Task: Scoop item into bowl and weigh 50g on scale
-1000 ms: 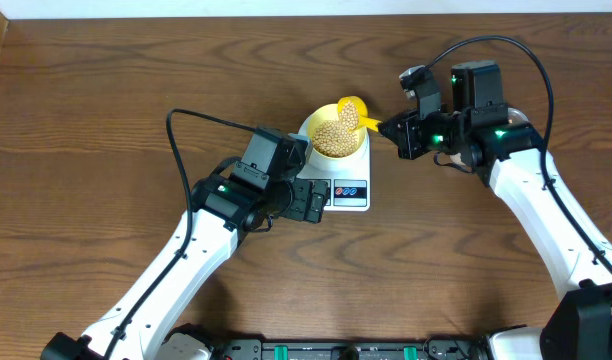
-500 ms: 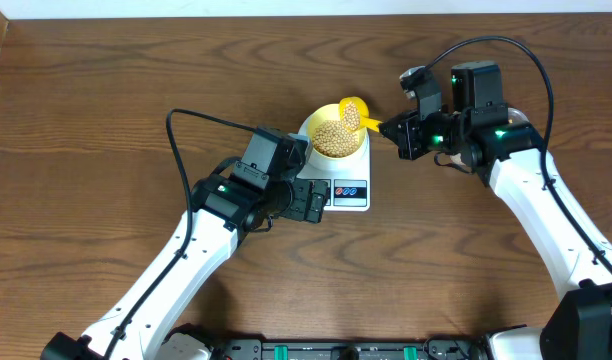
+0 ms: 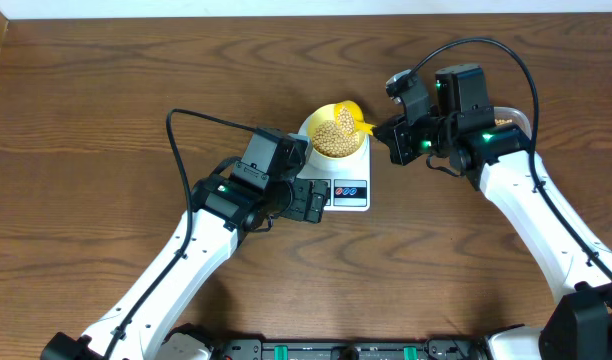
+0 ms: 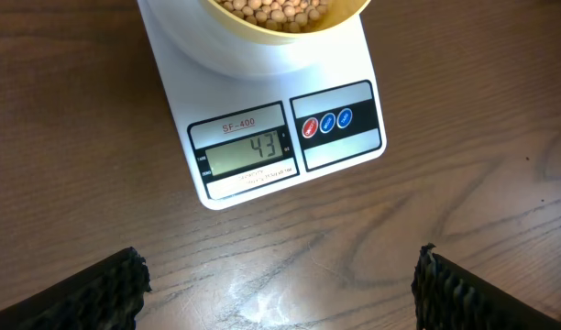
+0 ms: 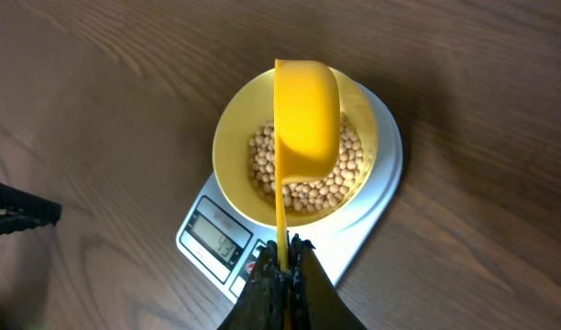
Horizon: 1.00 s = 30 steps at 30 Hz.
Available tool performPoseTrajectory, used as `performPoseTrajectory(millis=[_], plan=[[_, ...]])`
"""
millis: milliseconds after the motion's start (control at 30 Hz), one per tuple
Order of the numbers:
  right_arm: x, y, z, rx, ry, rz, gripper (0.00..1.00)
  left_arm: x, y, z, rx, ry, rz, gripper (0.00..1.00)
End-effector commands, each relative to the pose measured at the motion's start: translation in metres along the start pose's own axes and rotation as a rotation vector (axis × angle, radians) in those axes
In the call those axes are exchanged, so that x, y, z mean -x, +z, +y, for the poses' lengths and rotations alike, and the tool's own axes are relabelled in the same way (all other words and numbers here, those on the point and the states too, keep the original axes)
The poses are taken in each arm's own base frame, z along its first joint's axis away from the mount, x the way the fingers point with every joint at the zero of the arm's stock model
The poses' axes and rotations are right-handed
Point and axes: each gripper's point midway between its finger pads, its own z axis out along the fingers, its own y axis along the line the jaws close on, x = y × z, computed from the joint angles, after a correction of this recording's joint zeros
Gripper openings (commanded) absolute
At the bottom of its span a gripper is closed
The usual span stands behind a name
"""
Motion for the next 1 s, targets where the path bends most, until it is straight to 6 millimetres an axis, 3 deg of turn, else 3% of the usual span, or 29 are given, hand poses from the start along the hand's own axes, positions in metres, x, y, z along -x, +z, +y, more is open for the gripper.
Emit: performPoseTrajectory(millis=[0,967], plan=[[0.0150,-0.0077,0.0051,-0.010,-0.050,-0.039,0.01,-0.0016,-0.0020,-0.0017,-0.012,0.006,-0.003,0.94],[0.0202,-0.0079,0.0054,-0.012,-0.128,-0.059,0.01,-0.0016,-0.0020,-0.0017,-0.012,0.006,-0.003,0.94]])
